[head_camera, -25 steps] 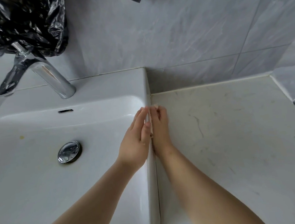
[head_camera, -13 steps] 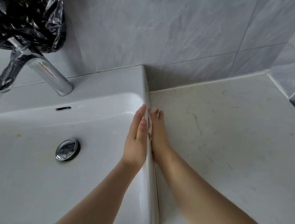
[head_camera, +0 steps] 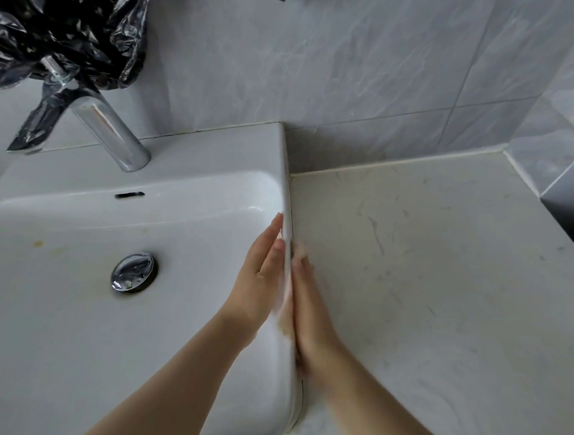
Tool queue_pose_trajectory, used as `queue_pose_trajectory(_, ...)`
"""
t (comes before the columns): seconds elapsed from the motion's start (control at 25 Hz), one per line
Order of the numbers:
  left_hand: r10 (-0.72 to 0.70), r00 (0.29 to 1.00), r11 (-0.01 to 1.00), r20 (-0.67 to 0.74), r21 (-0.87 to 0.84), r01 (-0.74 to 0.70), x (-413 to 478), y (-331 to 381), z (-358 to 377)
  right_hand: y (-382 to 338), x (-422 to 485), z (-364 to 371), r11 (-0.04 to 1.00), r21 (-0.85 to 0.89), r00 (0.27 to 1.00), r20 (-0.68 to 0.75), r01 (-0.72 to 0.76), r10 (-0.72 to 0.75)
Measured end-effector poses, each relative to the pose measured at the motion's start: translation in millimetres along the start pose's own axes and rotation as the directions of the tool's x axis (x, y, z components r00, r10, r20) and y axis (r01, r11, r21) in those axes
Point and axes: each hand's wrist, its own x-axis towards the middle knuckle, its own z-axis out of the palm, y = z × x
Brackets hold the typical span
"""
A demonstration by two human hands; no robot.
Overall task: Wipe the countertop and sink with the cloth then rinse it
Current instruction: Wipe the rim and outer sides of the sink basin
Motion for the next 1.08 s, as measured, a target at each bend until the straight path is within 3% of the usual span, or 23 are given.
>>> queue_pose_trajectory(0.08, -0.01, 1.0, 1.0, -0.009, 0.01, 0.01, -1.1, 0.0, 1.1, 3.2, -26.8, 2.3, 0.997, 0.072, 0.999, 0.042, 0.031, -0.034)
queue_pose_trajectory(0.32, -0.089, 0.995, 0.996, 0.051, 0.001, 0.09, -24.9, 8.0, -4.2, -22.1, 44.1, 0.3, 0.986, 0.024, 0.986, -0.018, -0.166, 0.166)
queue_pose_trajectory(0.56, -0.088, 0.991, 0.996, 0.098, -0.013, 0.09, -35.6, 6.8, -6.5, 11.8, -33.5, -0.7, 0.996, 0.088, 0.999, 0.036, -0.019, 0.016)
queue_pose_trajectory(0.76, -0.064, 0.995, 0.998, 0.079, -0.023, 0.066, -36.1, 3.6, -7.6, -23.9, 39.6, -0.2, 0.993, -0.007, 0.991, -0.072, -0.116, 0.115)
queue_pose_trajectory(0.96, -0.055, 0.994, 0.998, 0.097, -0.02, 0.057, -36.4, 5.4, -5.6, 19.5, -48.5, 2.9, 0.987, 0.143, 0.997, -0.002, -0.076, 0.077)
queue_pose_trajectory(1.08, -0.058, 0.995, 0.998, 0.08, -0.013, 0.06, -35.8, 3.2, -6.0, 18.0, -8.4, -3.7, 0.989, 0.075, 0.988, -0.073, -0.13, 0.135)
